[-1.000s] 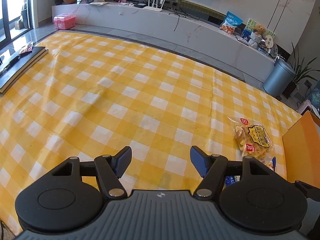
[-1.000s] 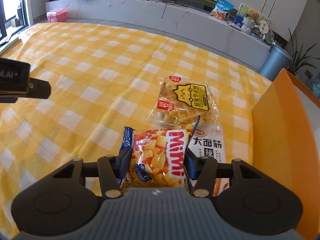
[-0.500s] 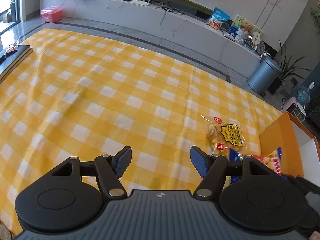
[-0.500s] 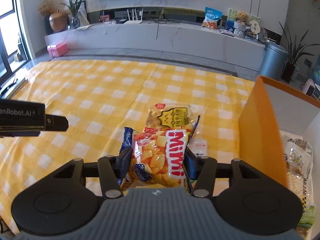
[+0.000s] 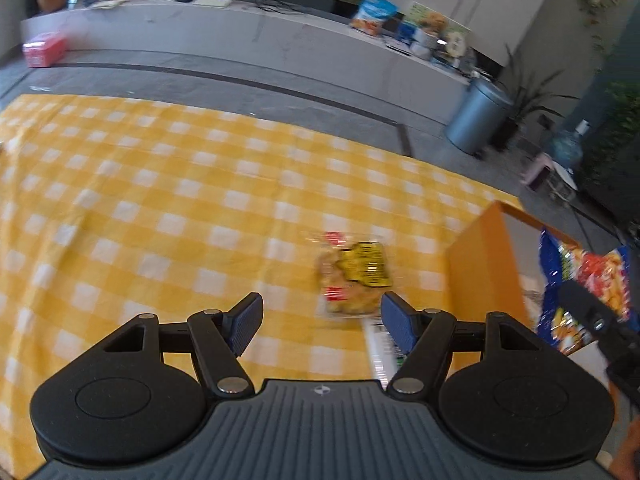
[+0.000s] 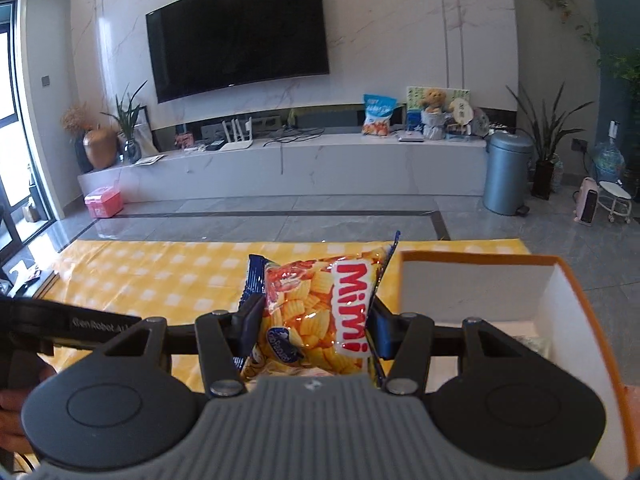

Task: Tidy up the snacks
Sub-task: 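Grasp the yellow bread packet with the left tool while the right holds the Mimi bag, then lower the Mimi bag into the orange box and open the right tool while the left carries bread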

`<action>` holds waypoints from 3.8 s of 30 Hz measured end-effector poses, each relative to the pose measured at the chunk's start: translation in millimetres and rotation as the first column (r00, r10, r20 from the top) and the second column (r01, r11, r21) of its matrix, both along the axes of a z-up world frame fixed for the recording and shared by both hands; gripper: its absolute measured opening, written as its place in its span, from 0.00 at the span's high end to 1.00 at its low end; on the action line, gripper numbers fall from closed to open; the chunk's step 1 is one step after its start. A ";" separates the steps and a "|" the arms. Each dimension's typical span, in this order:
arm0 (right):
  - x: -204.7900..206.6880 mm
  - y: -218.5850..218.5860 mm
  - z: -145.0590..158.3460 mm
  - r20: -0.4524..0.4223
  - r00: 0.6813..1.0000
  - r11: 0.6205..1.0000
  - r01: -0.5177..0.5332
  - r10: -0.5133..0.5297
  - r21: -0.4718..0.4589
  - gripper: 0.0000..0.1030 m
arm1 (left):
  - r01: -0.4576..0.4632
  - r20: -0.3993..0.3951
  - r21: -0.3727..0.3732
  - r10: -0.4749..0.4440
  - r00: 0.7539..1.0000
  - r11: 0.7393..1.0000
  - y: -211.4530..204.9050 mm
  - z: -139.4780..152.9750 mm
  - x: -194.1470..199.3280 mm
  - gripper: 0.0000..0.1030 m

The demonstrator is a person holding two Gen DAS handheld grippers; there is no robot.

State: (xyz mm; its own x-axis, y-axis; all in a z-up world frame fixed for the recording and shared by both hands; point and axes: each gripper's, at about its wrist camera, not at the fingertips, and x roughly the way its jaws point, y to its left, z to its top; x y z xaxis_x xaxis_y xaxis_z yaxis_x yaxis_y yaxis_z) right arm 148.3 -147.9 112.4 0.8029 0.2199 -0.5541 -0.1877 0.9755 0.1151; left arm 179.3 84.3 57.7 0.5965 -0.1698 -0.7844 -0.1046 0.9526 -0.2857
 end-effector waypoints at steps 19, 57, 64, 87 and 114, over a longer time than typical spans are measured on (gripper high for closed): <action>6.2 -74.0 -12.1 -0.066 0.985 0.981 0.165 -0.159 0.099 0.49 | 0.180 -0.211 0.315 -0.116 0.970 0.932 -108.7 -78.4 120.6 0.19; 21.4 -60.1 -30.5 -0.153 0.985 0.986 0.106 -0.085 0.132 0.49 | 0.100 0.014 0.016 -0.100 0.995 0.995 -29.5 -68.6 92.4 0.17; 10.2 -96.9 -14.7 -0.092 0.979 0.964 0.197 -0.183 0.179 0.49 | 0.139 0.129 -0.105 -0.125 0.984 0.985 -28.2 -18.9 71.3 0.17; 86.1 -137.5 -102.1 -0.395 0.889 0.904 0.346 -0.230 0.251 0.49 | 0.228 0.340 -0.156 -0.164 0.926 0.961 -121.8 -15.3 35.0 0.17; 62.9 -135.6 -76.5 -0.264 0.857 0.861 0.488 -0.442 0.142 0.15 | 0.266 0.210 0.043 -0.269 0.940 0.963 -161.2 0.7 41.9 0.17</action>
State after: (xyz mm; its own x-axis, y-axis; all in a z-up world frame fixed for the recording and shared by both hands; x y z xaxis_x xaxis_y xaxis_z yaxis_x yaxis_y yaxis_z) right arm 211.3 -283.5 35.9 0.7044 -0.0272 -0.7093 0.3340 0.8944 0.2974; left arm 221.3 -76.9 58.5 0.6837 -0.3359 -0.6479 0.2159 0.9412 -0.2600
